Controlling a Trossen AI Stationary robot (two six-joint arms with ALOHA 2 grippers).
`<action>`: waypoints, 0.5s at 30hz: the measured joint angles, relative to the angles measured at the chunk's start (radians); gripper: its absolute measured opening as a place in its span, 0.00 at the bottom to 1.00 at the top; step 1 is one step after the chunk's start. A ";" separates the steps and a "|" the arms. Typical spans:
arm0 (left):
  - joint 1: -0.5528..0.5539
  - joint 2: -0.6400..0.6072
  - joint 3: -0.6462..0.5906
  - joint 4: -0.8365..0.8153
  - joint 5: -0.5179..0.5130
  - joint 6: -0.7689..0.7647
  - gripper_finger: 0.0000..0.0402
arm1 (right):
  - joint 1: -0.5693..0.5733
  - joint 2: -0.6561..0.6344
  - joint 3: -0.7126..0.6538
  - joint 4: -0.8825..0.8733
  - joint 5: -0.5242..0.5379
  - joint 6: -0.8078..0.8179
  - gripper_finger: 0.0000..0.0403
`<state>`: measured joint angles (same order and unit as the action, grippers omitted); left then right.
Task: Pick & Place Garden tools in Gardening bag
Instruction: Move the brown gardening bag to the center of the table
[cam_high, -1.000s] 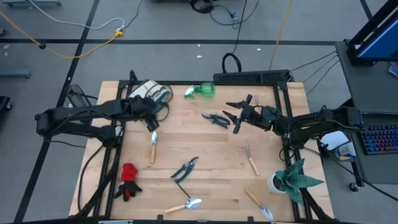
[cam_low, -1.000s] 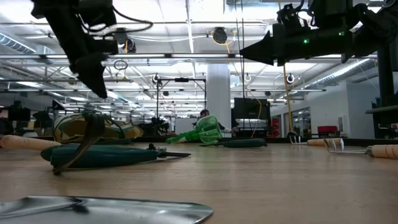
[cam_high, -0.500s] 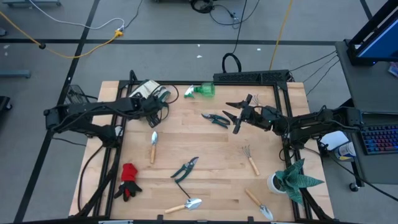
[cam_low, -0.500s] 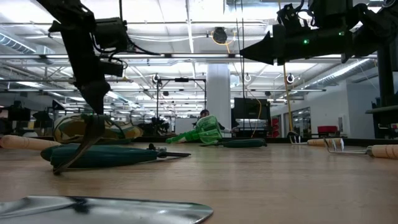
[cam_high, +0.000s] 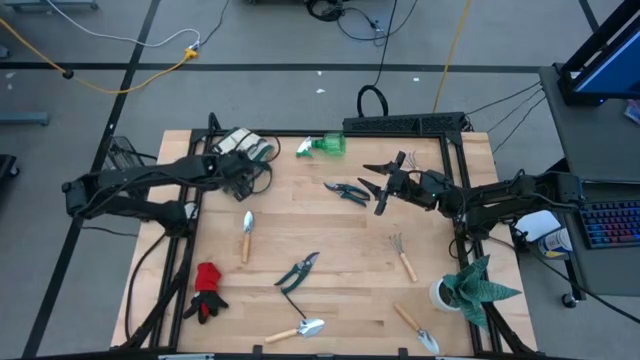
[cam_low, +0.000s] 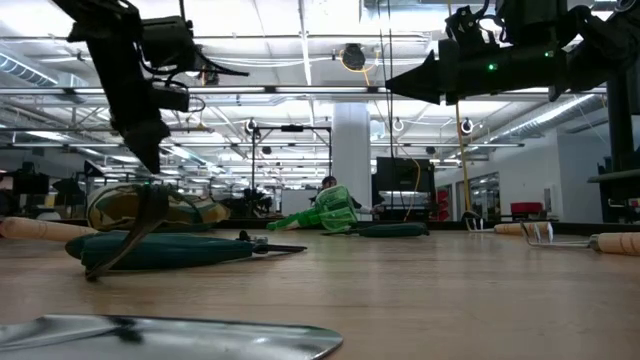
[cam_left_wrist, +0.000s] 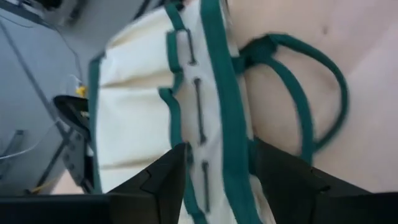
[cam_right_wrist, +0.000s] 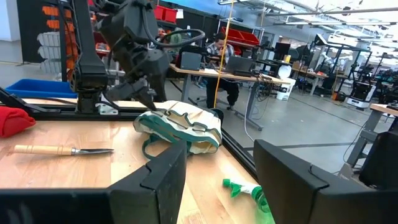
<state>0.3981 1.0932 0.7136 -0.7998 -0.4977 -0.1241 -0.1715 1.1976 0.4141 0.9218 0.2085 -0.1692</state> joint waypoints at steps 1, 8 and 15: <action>0.000 -0.011 0.000 -0.018 0.017 -0.020 0.48 | 0.000 0.000 0.000 0.000 0.000 0.000 0.45; -0.009 -0.025 0.000 -0.077 0.089 -0.122 0.48 | 0.000 0.000 0.000 0.000 0.000 0.000 0.45; -0.031 0.013 0.000 -0.114 0.105 -0.235 0.48 | 0.000 0.000 0.000 0.000 0.000 0.000 0.45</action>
<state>0.3670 1.1058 0.7136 -0.9142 -0.3927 -0.3591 -0.1715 1.1976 0.4141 0.9222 0.2081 -0.1692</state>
